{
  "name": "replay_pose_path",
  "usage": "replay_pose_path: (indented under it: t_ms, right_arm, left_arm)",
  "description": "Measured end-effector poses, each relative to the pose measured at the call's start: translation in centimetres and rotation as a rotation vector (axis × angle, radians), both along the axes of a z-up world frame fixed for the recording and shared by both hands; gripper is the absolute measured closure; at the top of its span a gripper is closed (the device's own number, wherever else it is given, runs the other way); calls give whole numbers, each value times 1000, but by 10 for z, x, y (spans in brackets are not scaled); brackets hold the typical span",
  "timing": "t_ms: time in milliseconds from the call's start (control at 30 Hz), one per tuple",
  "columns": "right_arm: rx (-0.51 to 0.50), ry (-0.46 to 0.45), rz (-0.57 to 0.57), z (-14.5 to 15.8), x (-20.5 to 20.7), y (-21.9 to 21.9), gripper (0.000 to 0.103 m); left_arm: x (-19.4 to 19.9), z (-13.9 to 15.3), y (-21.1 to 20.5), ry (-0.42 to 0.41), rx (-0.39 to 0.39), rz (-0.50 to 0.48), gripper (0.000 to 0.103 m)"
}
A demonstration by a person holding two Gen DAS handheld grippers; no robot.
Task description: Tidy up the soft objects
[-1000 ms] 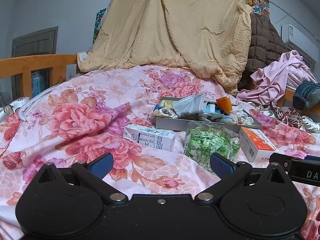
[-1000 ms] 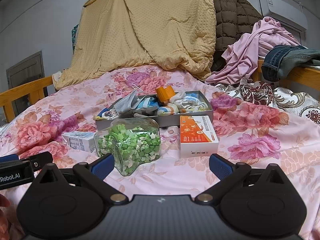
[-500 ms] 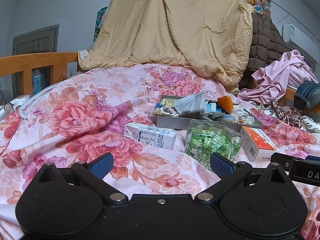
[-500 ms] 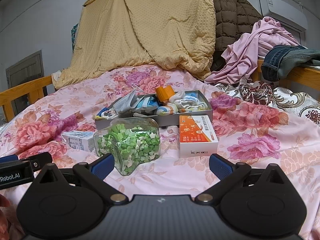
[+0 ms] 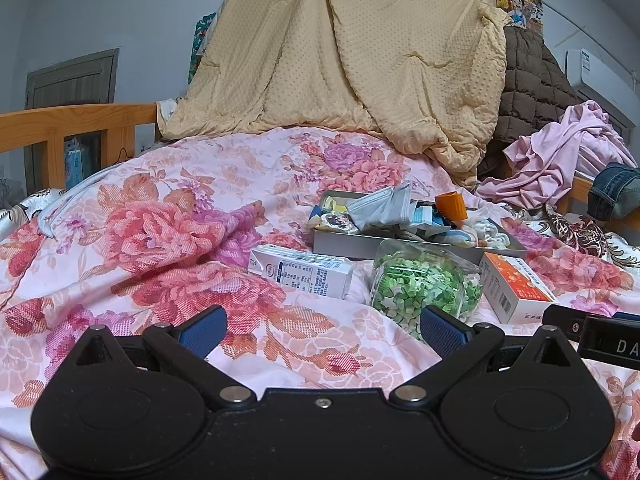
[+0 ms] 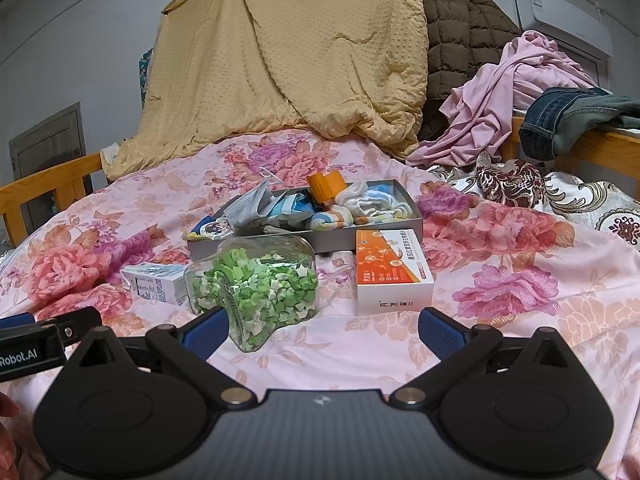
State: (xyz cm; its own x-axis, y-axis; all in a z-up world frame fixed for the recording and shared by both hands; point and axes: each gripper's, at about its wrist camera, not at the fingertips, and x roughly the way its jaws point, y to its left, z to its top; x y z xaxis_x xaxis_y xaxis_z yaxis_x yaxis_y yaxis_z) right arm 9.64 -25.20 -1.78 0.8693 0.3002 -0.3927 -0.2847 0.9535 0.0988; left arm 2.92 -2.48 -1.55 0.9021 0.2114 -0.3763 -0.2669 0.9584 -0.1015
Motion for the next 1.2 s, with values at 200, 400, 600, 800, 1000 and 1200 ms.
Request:
replay_pose_path:
  t_ms: [200, 400, 600, 800, 1000, 1200]
  right_arm:
    - [0, 1, 0, 0, 0, 0, 0]
    - [-1, 0, 0, 0, 0, 0, 0]
    - [1, 0, 0, 0, 0, 0, 0]
    - [0, 0, 0, 0, 0, 0, 0]
    - [0, 0, 0, 0, 0, 0, 0]
    - [-1, 1, 0, 0, 0, 0, 0]
  left_arm:
    - [0, 0, 1, 1, -2, -1, 1]
    - [0, 0, 1, 0, -2, -2, 1]
    - [0, 0, 0, 0, -2, -1, 1]
    - [0, 0, 0, 0, -2, -2, 1]
    - [0, 0, 0, 1, -2, -1, 1]
    - [-1, -1, -2, -5, -3, -13, 1]
